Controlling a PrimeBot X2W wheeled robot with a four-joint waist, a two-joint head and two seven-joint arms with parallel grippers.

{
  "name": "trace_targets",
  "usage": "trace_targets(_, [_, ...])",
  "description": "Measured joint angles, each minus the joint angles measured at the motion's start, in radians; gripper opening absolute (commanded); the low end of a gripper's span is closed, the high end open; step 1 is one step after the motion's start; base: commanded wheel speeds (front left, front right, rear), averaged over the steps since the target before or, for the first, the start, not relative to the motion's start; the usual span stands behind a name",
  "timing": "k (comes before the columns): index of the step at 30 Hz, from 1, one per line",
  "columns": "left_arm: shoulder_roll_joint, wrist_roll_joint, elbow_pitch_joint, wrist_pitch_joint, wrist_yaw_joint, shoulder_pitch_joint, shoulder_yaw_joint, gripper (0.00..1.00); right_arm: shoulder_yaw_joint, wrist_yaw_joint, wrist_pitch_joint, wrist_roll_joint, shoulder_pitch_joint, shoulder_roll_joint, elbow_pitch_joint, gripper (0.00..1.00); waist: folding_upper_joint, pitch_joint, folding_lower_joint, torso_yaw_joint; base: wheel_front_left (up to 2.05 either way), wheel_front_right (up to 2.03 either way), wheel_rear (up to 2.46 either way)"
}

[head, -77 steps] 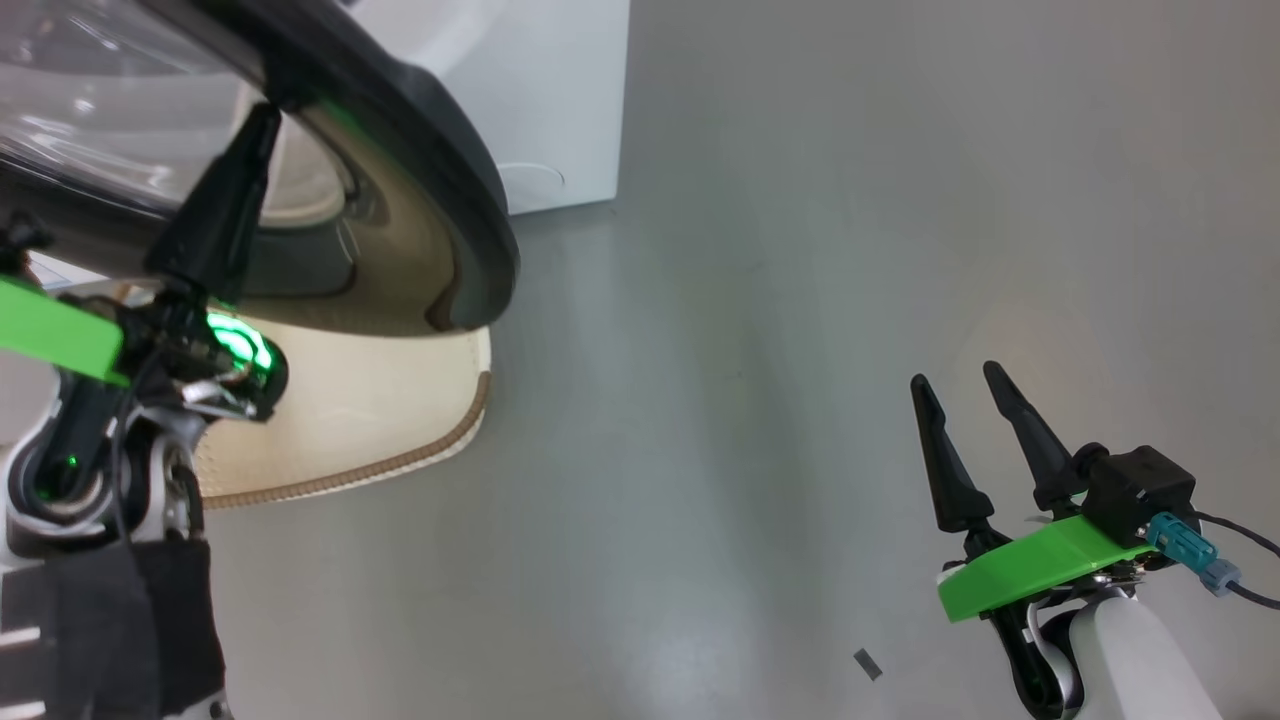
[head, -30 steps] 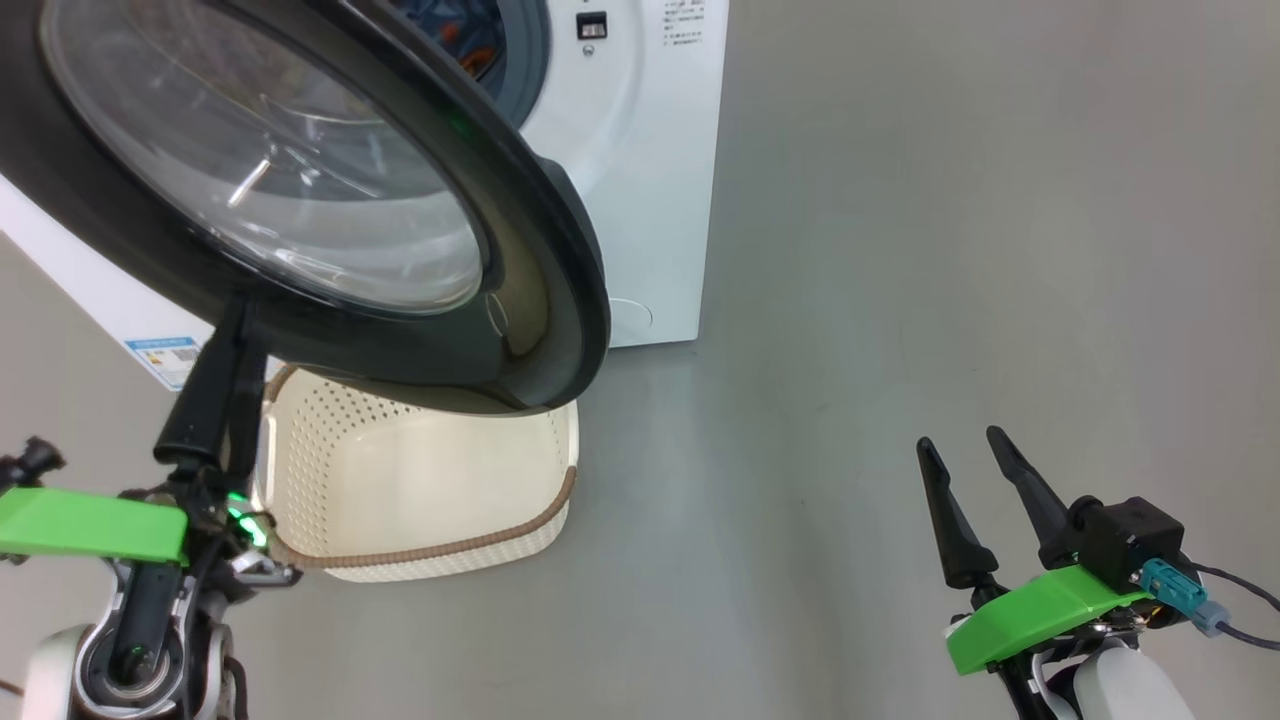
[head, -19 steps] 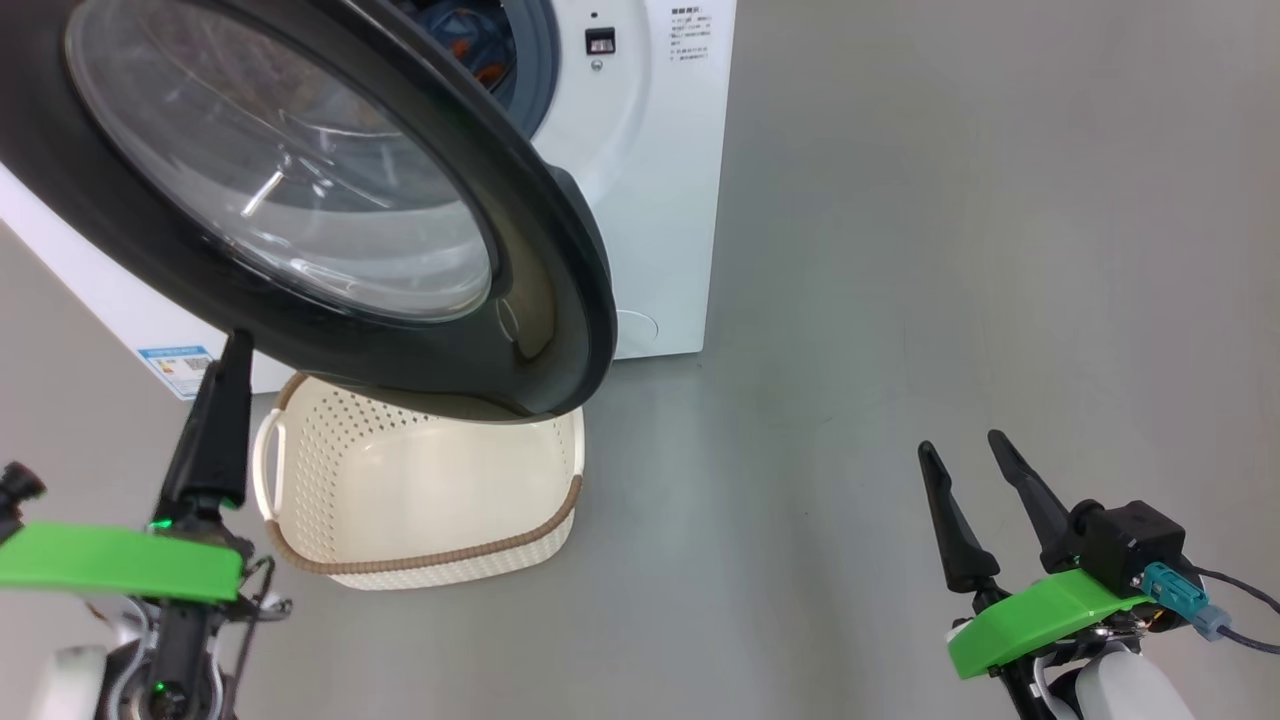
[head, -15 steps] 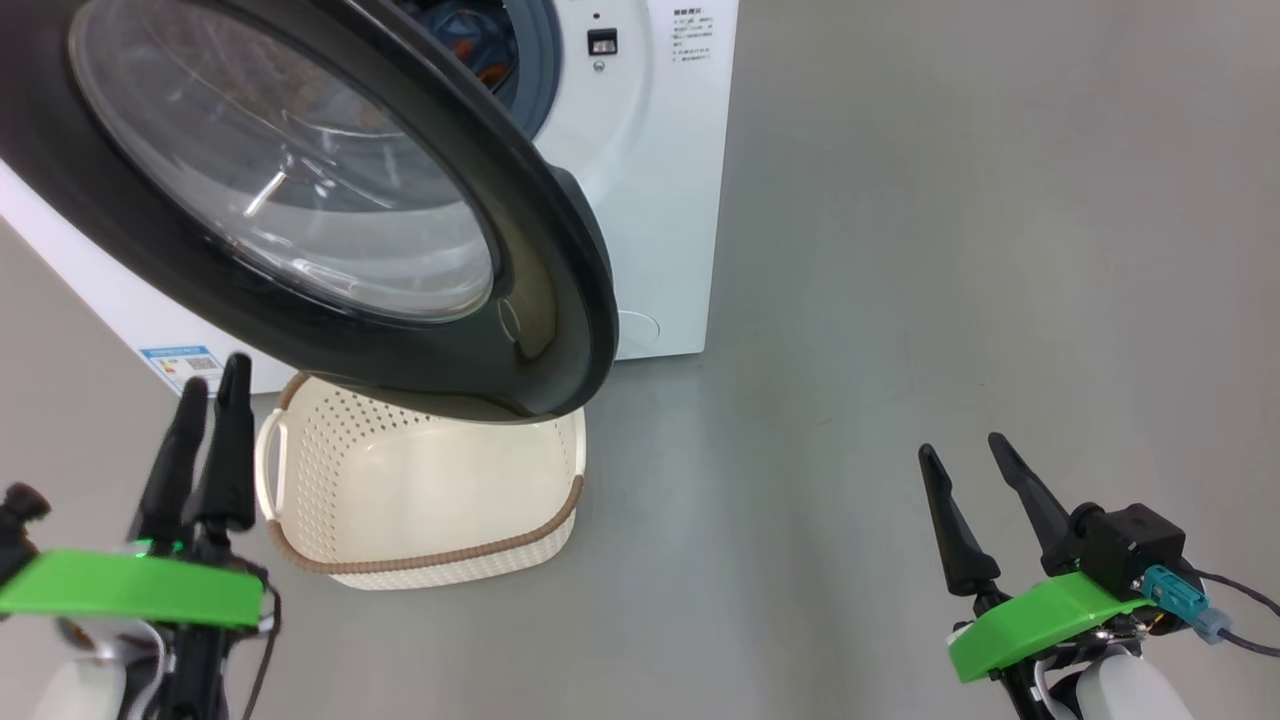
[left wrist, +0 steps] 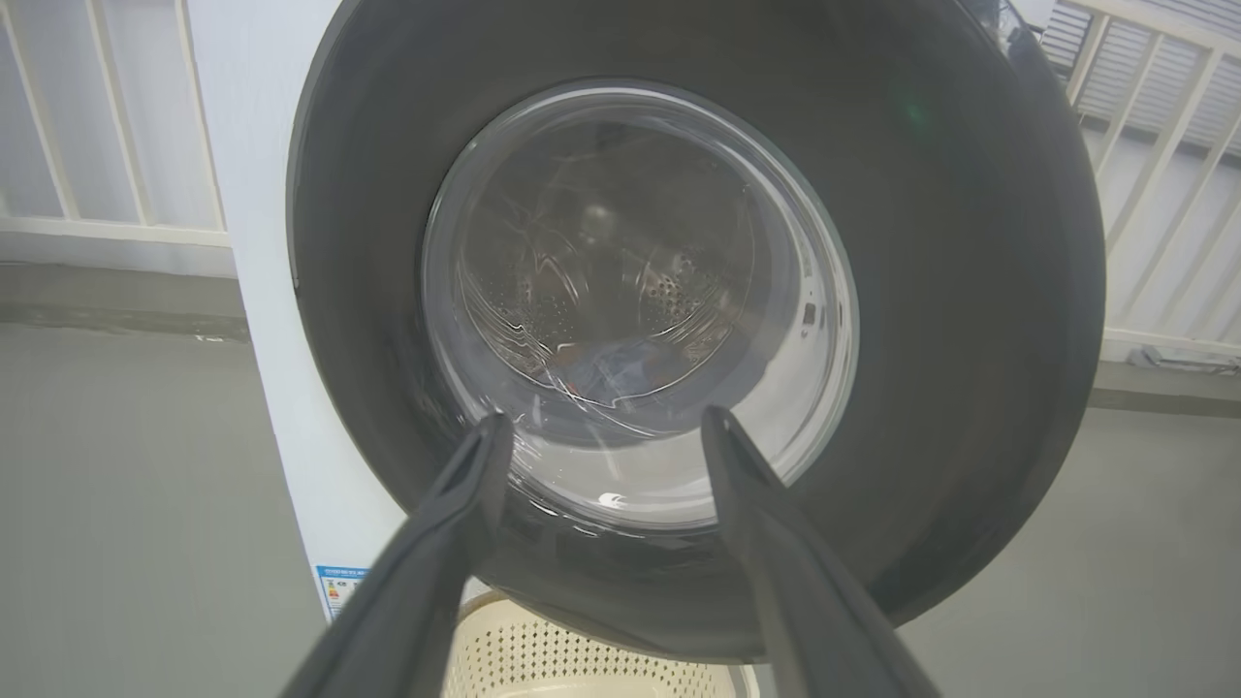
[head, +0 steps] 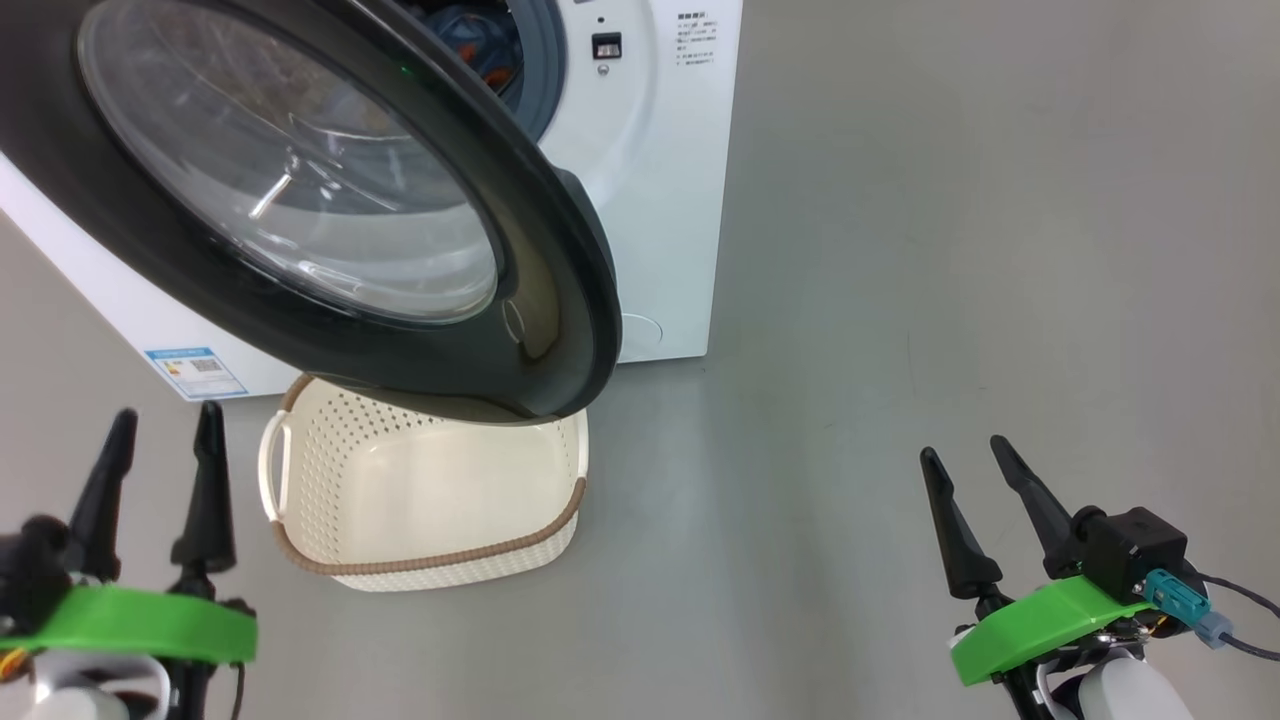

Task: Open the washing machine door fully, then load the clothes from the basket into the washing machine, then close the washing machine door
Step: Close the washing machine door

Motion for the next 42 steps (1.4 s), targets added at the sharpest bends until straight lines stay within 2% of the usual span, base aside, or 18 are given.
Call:
trace_targets(7, [-0.056, 0.142, -0.015, 0.0, 0.005, 0.071, 0.064, 1.0, -0.002, 0.0, 0.0, -0.001, 0.001, -0.001, -0.007, 1.0, 0.0, -0.004, 0.0, -0.002, 0.0, 0.0, 0.0])
trace_targets(18, [-0.162, 0.279, -0.07, 0.0, 0.008, 0.174, 0.158, 1.0, 0.0, 0.0, 0.0, -0.001, 0.003, 0.0, -0.007, 1.0, 0.0, -0.012, 0.0, -0.007, 0.0, 0.0, 0.0])
trace_targets(23, [-0.188, 0.336, -0.081, 0.0, 0.006, 0.207, 0.182, 1.0, 0.0, 0.0, 0.0, -0.001, 0.005, 0.0, -0.006, 1.0, 0.0, -0.016, 0.0, -0.011, 0.0, 0.0, 0.0])
trace_targets(33, [-0.223, 0.357, -0.065, 0.0, -0.012, 0.237, 0.205, 1.0, 0.0, 0.0, 0.0, -0.011, 0.017, 0.002, -0.007, 1.0, 0.0, -0.034, 0.0, -0.02, 0.0, 0.0, 0.0])
trace_targets(42, [-0.233, 0.365, -0.04, 0.0, -0.02, 0.248, 0.214, 1.0, -0.002, 0.0, 0.0, -0.011, 0.024, 0.006, -0.01, 1.0, 0.0, -0.062, 0.0, -0.022, 0.0, 0.0, 0.0])
